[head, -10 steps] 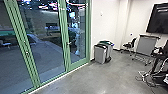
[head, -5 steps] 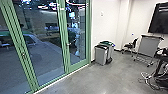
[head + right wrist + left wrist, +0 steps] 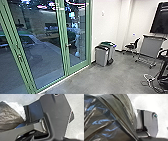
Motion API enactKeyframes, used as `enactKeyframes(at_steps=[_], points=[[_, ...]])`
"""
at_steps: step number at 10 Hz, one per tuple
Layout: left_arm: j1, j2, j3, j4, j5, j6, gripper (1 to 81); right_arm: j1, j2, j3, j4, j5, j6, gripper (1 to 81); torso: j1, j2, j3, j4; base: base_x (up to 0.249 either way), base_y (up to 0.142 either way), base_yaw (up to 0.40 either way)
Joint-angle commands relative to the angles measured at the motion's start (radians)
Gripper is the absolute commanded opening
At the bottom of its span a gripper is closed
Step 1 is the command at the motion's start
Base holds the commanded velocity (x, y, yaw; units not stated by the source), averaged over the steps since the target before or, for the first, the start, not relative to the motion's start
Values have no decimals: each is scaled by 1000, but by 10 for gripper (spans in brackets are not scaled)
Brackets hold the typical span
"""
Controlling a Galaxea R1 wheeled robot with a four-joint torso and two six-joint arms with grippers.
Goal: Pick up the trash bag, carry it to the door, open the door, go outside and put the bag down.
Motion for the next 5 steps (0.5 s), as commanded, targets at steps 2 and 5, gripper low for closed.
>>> enactKeyframes(at_steps=[2, 5], points=[[-64, -7, 1, 4, 66, 9, 10, 46, 4, 5, -11, -53, -6, 811, 1, 0, 0, 0, 191, 0, 0], [-64, -7, 1, 4, 66, 9, 10, 47, 6, 5, -11, -49, -6, 811, 1, 0, 0, 0, 191, 0, 0]])
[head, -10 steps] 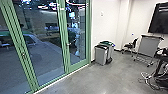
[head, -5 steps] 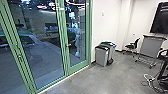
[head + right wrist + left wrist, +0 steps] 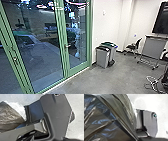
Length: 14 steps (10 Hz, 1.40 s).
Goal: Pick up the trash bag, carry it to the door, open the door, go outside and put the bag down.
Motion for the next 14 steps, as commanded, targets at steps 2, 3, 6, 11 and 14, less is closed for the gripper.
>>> enactKeyframes(at_steps=[2, 3, 6, 11, 14], points=[[-64, -15, 1, 2, 66, 9, 10, 47, 4, 10, -11, -52, -6, 811, 1, 0, 0, 0, 191, 0, 0], [-64, -15, 1, 2, 66, 9, 10, 46, 9, 5, -13, -50, -6, 811, 1, 0, 0, 0, 192, 0, 0], [-64, -11, 1, 4, 66, 9, 10, 46, 9, 5, -13, -49, -6, 811, 1, 0, 0, 0, 191, 0, 0], [-64, -11, 1, 4, 66, 9, 10, 44, 9, 7, -11, -47, -6, 811, 1, 0, 0, 0, 191, -54, 0], [-64, -13, 1, 2, 66, 9, 10, 44, 9, 8, -13, -47, -6, 811, 1, 0, 0, 0, 191, -23, 0]])
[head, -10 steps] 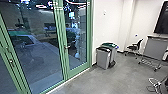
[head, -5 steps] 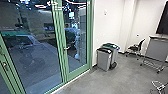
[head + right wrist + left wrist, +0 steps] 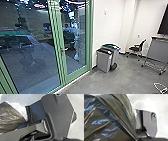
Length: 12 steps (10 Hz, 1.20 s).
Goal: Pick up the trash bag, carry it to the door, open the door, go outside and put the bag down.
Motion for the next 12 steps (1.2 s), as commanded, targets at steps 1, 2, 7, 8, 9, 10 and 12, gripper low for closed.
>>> enactKeyframes(at_steps=[1, 2, 7, 8, 9, 10, 12], points=[[-63, -16, 1, 2, 66, 9, 10, 44, -1, 9, -12, -55, -6, 811, 0, 0, 0, 0, 191, 0, 0], [-62, -16, 1, 2, 66, 7, 10, 44, -1, 10, -12, -55, -6, 811, 0, 0, 0, 0, 191, 0, 0], [-63, -13, 1, 2, 66, 7, 10, 42, -1, 7, -12, -55, -6, 811, 0, 0, 0, 0, 193, 0, 0], [-62, -13, 1, 2, 66, 7, 10, 42, -1, 7, -12, -55, -6, 811, 0, 0, 0, 0, 193, 0, 0], [-62, -13, 1, 2, 66, 7, 10, 42, 1, 7, -12, -55, -7, 811, 0, 0, 0, 0, 193, 0, 0], [-62, -13, 1, 4, 66, 7, 10, 42, 1, 7, -12, -55, -6, 811, 0, 0, 0, 0, 193, 0, 0], [-62, -13, 1, 2, 66, 7, 10, 43, 1, 5, -12, -55, -6, 811, 0, 0, 0, 0, 193, 0, 0]])
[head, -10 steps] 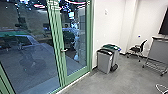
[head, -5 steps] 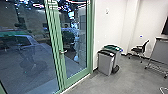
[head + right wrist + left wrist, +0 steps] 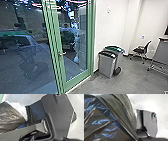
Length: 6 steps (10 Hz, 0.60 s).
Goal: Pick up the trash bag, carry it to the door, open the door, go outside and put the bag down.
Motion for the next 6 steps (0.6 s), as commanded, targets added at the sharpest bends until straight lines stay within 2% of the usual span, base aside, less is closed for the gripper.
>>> enactKeyframes(at_steps=[1, 6], points=[[-64, -11, 1, 2, 66, 8, 10, 44, 0, 6, -11, -55, -3, 811, 1, 0, 0, 0, 193, 0, 0], [-63, -11, 1, 2, 66, 8, 10, 44, 0, 6, -11, -53, -4, 811, 1, 0, 0, 0, 194, 0, 0]])
